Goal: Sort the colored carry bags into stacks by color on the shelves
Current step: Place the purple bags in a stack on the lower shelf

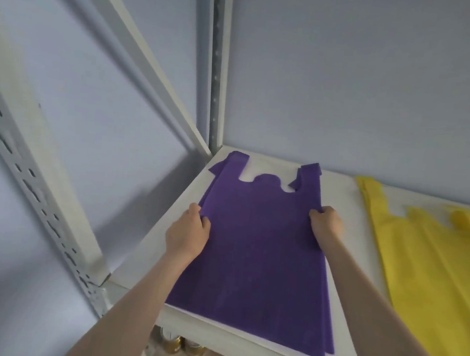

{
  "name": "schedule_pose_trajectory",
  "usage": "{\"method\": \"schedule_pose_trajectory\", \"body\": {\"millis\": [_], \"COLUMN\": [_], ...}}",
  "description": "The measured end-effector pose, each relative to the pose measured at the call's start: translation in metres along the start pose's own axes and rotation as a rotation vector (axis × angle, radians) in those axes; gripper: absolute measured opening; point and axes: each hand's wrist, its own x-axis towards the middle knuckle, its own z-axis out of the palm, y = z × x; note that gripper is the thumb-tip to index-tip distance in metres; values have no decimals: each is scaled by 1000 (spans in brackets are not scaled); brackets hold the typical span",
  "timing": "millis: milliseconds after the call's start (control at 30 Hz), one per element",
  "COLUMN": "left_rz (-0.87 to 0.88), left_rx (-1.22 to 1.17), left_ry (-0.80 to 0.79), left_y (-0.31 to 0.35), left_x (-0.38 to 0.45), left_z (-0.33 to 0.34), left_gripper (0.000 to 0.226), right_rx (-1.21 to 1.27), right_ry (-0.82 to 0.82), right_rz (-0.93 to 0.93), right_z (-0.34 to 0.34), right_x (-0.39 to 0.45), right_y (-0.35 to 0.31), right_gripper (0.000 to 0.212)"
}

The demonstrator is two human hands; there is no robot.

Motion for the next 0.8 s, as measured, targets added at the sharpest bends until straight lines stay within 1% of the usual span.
{"method": "schedule_pose_trajectory", "body": {"millis": [133, 233, 300, 367, 400, 433, 500, 567, 667, 800], "left_rz": [35, 58, 66, 96, 118, 135, 142, 137, 165, 191], "left_rx": [32, 86, 244, 434, 489, 506, 486, 473, 478, 444], "left_ry": [29, -67, -155, -224, -262, -312, -422, -511, -573, -651], "left_y": [1, 5, 10, 17, 24, 32, 55, 80, 117, 168], "left_x": [-2, -3, -9, -19, -23, -27, -38, -50, -71, -104], "left_z": [3, -6, -21, -44, -60, -78, -117, -159, -225, -313], "left_gripper": [35, 33, 35, 37, 36, 35, 34, 34, 33, 32], "right_rx": [-93, -108, -142, -360, -468, -525, -543, -539, -536, -577], "right_ry": [13, -60, -129, -206, -247, -291, -379, -451, -514, -560], "right_rz": [-14, 2, 11, -41, -70, -80, -78, -71, -84, -110], "right_z": [3, -7, -21, -41, -51, -61, -83, -109, -154, -235], "right_x": [1, -5, -20, -39, -47, -56, -78, -105, -146, -196], "right_y": [-3, -15, -28, -45, -54, -64, -86, -114, -161, -220], "right_gripper": [35, 41, 50, 51, 46, 41, 34, 33, 33, 34]}}
